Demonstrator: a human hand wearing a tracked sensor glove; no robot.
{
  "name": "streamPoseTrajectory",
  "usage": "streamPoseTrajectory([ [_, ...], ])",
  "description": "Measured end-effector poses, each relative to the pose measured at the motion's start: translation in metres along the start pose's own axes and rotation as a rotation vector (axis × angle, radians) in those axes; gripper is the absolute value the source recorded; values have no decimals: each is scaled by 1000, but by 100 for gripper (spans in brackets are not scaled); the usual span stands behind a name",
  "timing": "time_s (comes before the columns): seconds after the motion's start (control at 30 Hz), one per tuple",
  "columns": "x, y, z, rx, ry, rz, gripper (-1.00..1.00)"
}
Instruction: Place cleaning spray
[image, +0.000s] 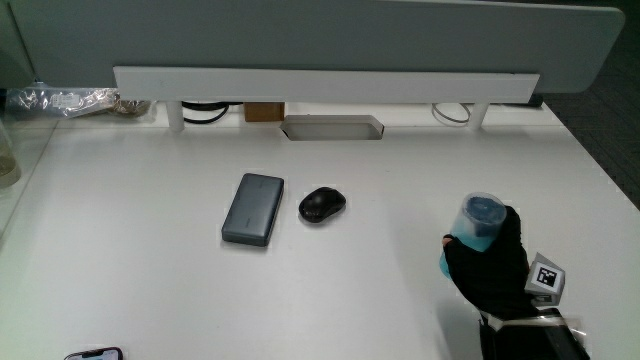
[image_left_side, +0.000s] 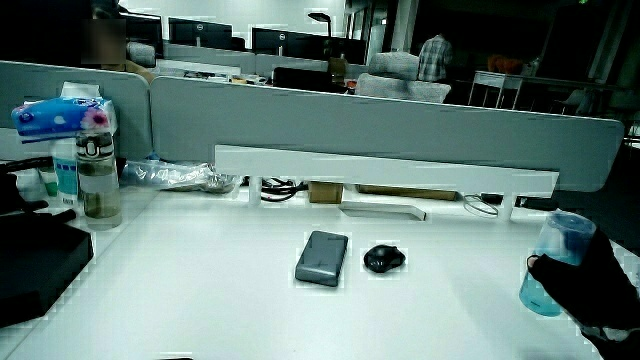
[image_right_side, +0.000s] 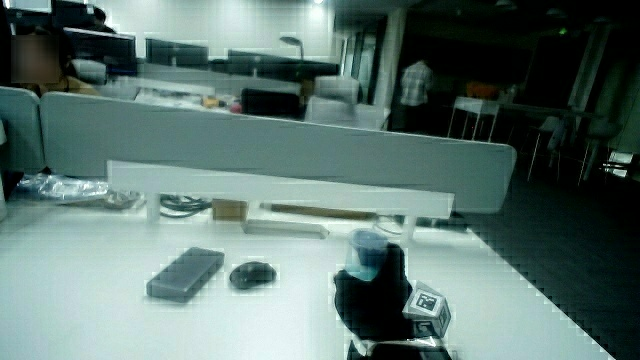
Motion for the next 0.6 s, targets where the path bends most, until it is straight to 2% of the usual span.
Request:
streamPoseTrajectory([
  [0.03, 1, 0, 2, 1, -8, -3, 0],
  [0.1, 4, -3, 6, 5, -5, -44, 0],
  [0.2, 22, -8, 6, 18, -35, -100, 0],
  [0.3, 39, -12, 5, 13, -23, -99, 0],
  [0.33, 43, -13, 5, 22, -37, -102, 0],
  [0.53, 55, -18, 7, 30, -55, -138, 0],
  [0.6, 57, -21, 7, 36, -54, -135, 0],
])
